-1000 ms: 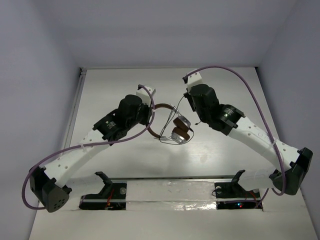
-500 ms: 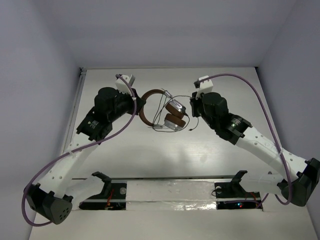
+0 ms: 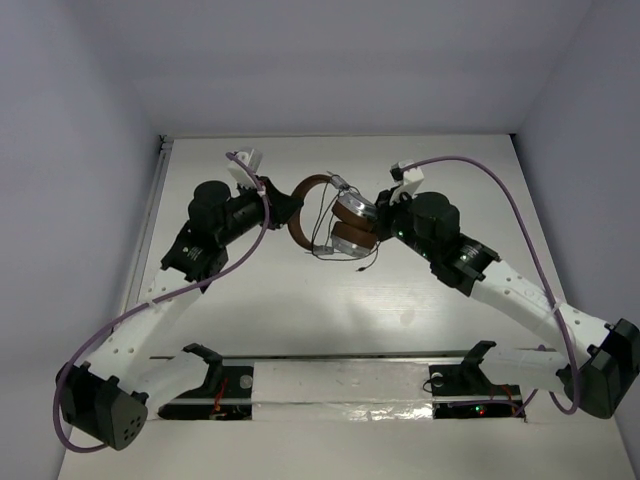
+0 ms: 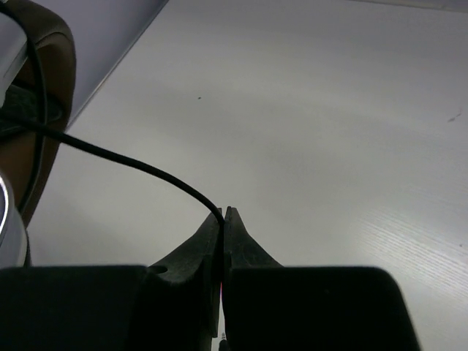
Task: Wrap the headphones
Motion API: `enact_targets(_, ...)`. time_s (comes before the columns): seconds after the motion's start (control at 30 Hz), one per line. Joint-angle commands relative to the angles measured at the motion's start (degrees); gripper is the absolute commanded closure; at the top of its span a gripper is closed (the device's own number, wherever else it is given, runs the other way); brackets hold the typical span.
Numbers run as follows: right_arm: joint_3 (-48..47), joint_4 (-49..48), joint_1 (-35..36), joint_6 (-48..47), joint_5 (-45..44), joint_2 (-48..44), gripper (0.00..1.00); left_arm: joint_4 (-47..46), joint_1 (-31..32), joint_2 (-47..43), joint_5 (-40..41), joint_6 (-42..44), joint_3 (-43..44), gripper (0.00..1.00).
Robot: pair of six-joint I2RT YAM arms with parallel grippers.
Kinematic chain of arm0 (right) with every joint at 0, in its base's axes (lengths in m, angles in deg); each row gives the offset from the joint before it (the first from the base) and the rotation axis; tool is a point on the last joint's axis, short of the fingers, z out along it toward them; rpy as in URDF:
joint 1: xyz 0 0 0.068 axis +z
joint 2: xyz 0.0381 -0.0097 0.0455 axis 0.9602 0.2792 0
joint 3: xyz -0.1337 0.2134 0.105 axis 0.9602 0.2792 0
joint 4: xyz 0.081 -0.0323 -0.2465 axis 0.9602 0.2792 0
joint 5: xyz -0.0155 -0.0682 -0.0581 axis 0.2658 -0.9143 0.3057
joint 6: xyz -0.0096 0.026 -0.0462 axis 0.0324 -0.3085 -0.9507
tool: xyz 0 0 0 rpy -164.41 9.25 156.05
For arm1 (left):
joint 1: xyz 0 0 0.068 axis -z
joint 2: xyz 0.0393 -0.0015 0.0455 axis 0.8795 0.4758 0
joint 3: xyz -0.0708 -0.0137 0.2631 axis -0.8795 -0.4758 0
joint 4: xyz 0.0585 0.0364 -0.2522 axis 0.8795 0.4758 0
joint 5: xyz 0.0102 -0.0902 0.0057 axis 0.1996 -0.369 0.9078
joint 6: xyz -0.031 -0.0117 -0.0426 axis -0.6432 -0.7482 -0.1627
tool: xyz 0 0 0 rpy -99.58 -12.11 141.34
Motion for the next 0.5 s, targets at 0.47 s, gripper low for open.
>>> enact_targets(0.47,7.4,-14.6,-1.7,11.6,11.8,3.3,0.87,-11.6,-0.4,-6.1,9.3,-11.7,-2.8,1.0)
